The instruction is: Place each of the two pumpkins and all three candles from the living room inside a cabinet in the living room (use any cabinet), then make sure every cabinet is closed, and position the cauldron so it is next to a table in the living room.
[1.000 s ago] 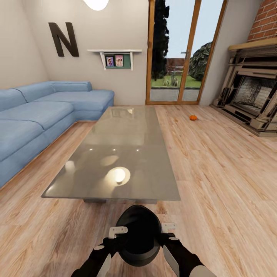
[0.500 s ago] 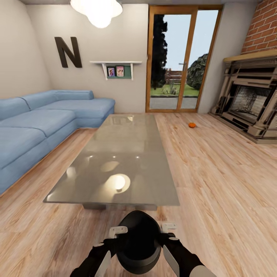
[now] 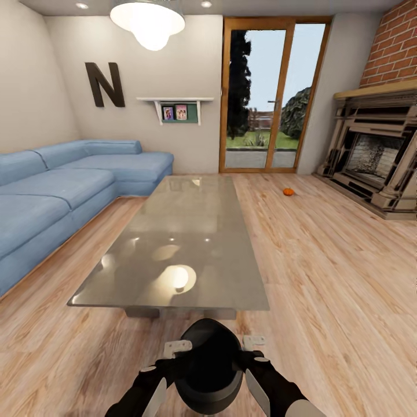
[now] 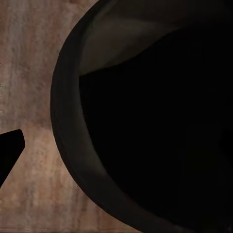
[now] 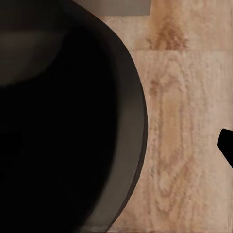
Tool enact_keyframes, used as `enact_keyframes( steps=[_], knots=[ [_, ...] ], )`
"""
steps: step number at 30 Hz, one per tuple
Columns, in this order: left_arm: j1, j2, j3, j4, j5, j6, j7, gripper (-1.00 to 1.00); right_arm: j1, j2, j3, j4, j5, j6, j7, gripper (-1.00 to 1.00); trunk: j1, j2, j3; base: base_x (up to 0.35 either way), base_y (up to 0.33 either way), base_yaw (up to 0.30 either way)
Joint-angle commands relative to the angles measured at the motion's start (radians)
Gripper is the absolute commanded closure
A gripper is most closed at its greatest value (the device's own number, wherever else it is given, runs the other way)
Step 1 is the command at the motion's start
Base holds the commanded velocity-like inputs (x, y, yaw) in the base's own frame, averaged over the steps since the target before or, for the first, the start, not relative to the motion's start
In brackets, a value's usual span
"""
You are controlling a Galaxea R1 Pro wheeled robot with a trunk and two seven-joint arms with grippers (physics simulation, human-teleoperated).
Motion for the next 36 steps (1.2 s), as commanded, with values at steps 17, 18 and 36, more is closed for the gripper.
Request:
enact_keyframes(
  steps=[17, 18, 36],
  knots=[
    [0.0, 0.0, -0.003, -0.002, 0.01, 0.003, 0.004, -1.0, -0.001, -0.001, 0.009, -0.001, -0.01, 0.005, -0.009, -1.0, -0.001, 0.0, 0.007, -0.189, 0.0, 0.0],
    [0.0, 0.0, -0.005, -0.002, 0.01, 0.004, 0.004, -1.0, -0.001, -0.001, 0.009, -0.001, -0.01, 0.005, -0.009, -1.0, -0.002, 0.0, 0.011, -0.005, 0.0, 0.0],
    [-0.003, -0.001, -0.016, -0.003, 0.031, 0.069, 0.004, -1.0, -0.001, -0.002, 0.008, -0.001, -0.01, 0.006, -0.009, -1.0, -0.01, 0.004, 0.08, 0.0, 0.0, 0.0]
  ],
)
